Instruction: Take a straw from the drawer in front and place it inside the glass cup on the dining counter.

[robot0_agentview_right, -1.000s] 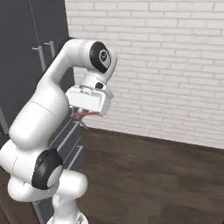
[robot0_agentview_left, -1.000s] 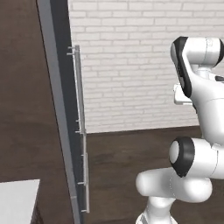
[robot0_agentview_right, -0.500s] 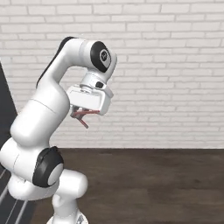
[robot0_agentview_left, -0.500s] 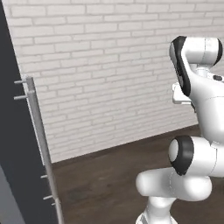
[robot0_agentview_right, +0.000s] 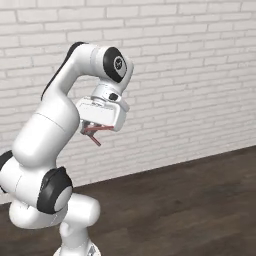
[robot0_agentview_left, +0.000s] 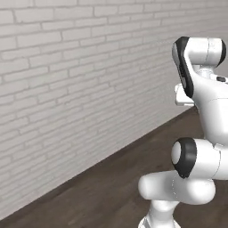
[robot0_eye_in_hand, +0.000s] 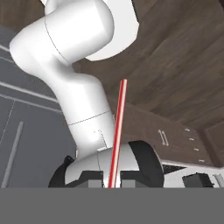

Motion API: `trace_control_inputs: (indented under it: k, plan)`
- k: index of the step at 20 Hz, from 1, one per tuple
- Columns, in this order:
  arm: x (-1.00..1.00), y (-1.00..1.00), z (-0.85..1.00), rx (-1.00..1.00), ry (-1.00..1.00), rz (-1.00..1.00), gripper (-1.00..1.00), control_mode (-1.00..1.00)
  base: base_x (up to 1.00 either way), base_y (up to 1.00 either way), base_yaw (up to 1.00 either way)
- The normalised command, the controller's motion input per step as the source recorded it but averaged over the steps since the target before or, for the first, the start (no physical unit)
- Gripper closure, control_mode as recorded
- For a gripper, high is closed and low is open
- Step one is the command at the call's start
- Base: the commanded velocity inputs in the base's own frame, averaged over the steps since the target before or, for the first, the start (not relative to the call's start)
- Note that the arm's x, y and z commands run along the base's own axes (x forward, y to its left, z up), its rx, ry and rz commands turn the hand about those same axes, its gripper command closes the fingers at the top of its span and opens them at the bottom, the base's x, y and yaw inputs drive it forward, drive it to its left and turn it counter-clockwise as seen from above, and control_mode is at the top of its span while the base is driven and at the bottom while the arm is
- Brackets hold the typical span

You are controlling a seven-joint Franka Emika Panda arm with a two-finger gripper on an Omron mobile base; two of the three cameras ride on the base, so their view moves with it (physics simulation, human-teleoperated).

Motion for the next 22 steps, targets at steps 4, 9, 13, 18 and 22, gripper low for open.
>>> trace_control_inputs:
  k: [4,9,13,18,22]
  plan:
    - [0.0,0.0,0.0,0.0,0.0,0.0,1.0,1.0,0.86,-0.28,-0.54]
    - [0.0,0.0,0.0,0.0,0.0,0.0,1.0,1.0,0.86,-0.34,-0.53]
    - [0.0,0.0,0.0,0.0,0.0,0.0,1.0,1.0,0.86,-0.38,-0.52]
    - [0.0,0.0,0.0,0.0,0.0,0.0,1.0,1.0,0.85,-0.38,-0.52]
    - [0.0,0.0,0.0,0.0,0.0,0.0,1.0,1.0,0.86,-0.16,-0.54]
